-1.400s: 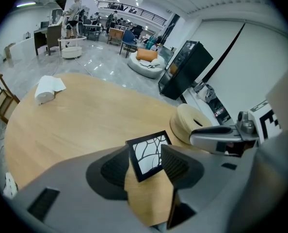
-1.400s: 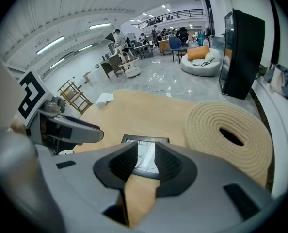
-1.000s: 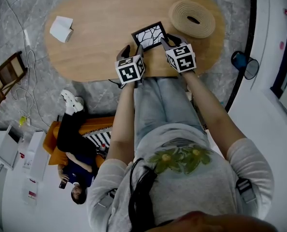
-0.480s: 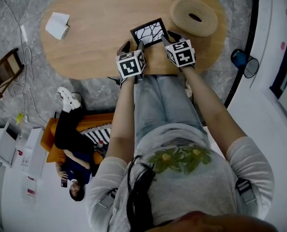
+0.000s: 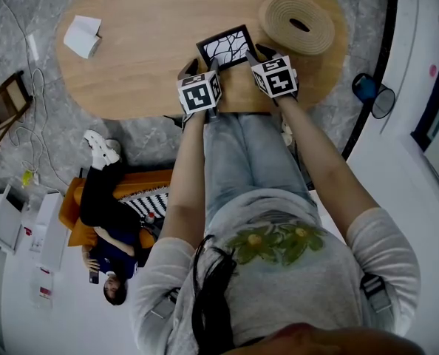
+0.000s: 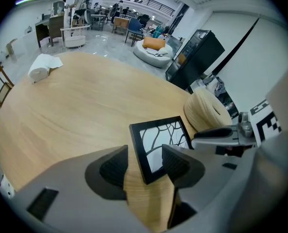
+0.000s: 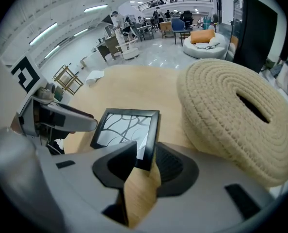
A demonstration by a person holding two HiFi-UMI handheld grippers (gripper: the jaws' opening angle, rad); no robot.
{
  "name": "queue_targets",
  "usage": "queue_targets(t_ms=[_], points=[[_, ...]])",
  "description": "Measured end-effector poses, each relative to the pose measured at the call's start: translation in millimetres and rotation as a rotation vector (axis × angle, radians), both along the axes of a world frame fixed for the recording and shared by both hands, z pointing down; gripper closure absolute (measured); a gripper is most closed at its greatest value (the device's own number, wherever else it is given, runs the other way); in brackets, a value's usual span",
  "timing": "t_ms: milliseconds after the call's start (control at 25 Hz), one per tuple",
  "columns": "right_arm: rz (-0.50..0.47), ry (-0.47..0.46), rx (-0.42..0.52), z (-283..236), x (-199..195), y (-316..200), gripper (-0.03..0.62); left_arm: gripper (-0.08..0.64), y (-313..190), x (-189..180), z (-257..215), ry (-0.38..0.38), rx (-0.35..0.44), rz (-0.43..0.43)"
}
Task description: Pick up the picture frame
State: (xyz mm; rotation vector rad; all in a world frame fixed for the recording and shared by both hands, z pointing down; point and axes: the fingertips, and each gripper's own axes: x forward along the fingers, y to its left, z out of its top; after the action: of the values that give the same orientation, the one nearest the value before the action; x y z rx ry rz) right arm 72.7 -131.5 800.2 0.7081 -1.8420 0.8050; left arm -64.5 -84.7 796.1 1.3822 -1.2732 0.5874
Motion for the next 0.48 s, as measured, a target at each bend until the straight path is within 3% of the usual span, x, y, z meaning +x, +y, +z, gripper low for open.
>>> queue_targets(t_ms=[480], points=[[-0.031, 0.044, -0.045, 18, 3, 2, 0.468, 0.334, 0, 3, 13, -0.013, -0.032, 0.012]])
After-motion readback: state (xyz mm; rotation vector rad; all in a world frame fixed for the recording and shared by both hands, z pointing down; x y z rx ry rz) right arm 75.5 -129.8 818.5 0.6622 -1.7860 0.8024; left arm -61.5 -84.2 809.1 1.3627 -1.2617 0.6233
